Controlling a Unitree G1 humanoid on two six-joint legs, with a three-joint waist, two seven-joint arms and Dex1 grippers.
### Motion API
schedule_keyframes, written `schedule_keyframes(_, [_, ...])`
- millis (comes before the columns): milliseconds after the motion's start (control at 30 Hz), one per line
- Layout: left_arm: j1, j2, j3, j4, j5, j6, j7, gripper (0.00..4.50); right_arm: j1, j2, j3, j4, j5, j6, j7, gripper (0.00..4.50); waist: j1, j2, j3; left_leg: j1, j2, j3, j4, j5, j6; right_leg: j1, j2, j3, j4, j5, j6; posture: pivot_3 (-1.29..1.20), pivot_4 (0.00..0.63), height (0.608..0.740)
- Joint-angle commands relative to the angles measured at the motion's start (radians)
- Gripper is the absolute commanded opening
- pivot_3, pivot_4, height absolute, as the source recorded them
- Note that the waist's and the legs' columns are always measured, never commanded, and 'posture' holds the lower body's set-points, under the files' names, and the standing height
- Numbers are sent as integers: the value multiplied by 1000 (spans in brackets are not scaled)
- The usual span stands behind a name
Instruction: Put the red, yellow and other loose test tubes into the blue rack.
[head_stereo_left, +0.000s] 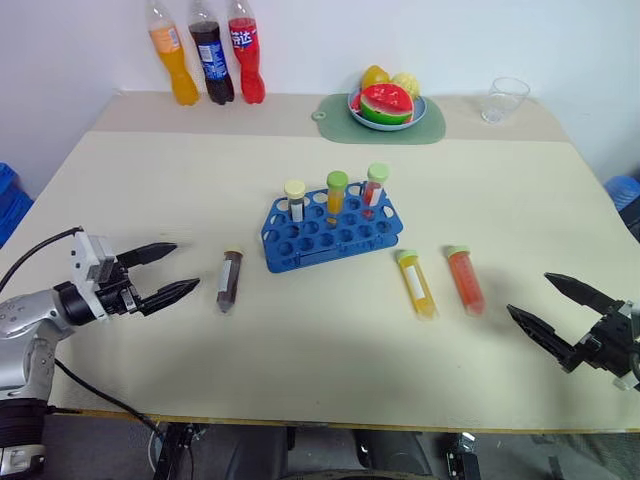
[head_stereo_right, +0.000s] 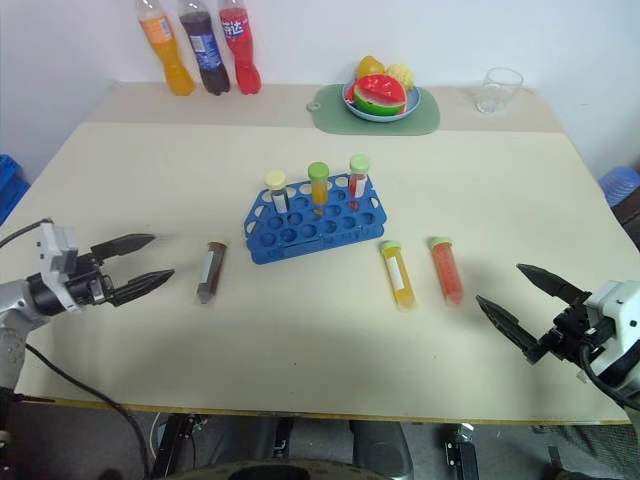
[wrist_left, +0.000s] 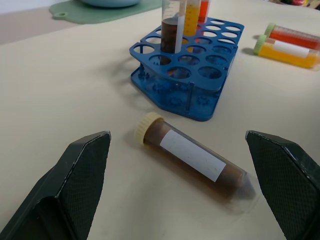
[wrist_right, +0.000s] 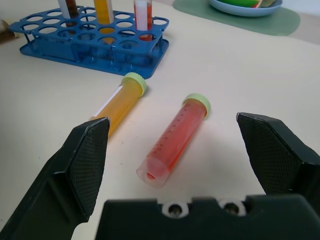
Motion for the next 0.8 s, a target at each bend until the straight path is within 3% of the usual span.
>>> schedule_keyframes(33, [0, 12, 18, -60, -21, 16, -11, 4426, -5, -4, -32, -32, 13, 4, 0, 4500, -1, 0, 0, 0, 0, 0, 0, 0, 0, 0, 0, 0, 0, 0, 0, 0, 150, 740])
schedule_keyframes(367, [-26, -21, 11, -113, -50, 70, -6, 4426, -56, -10, 3, -41, 9, 45, -20, 4500, -2, 0, 0, 0, 0, 0, 0, 0, 0, 0, 0, 0, 0, 0, 0, 0, 150, 740])
schedule_keyframes(467, [-21, -24, -5, -149, -55, 89, -18, 4426, -102, -28, 28, -66, 40, 131, -58, 4500, -2, 0, 0, 0, 0, 0, 0, 0, 0, 0, 0, 0, 0, 0, 0, 0, 150, 740])
schedule_keyframes(633, [-29, -45, -48, -190, -44, 82, -20, 4426, -260, -166, 119, -167, -36, 554, -390, 4500, -4, 1, 0, 0, 0, -1, 0, 0, 0, -1, -1, 2, 1, 0, 0, 0, 150, 740])
schedule_keyframes(733, [-24, -61, -65, -208, -42, 81, -21, 4426, -455, -190, 145, -114, 162, 824, -417, 4500, -4, 0, 0, 0, 0, 0, 1, 0, 0, -2, 0, 2, 0, 0, -1, 0, 150, 740])
schedule_keyframes(800, [-13, -68, -75, -220, -38, 78, -18, 4426, -604, -192, 181, -62, 179, 970, -487, 4500, -5, 0, 0, -1, 0, -1, 0, 0, 0, -2, 0, 2, 0, 0, -1, 0, 150, 740])
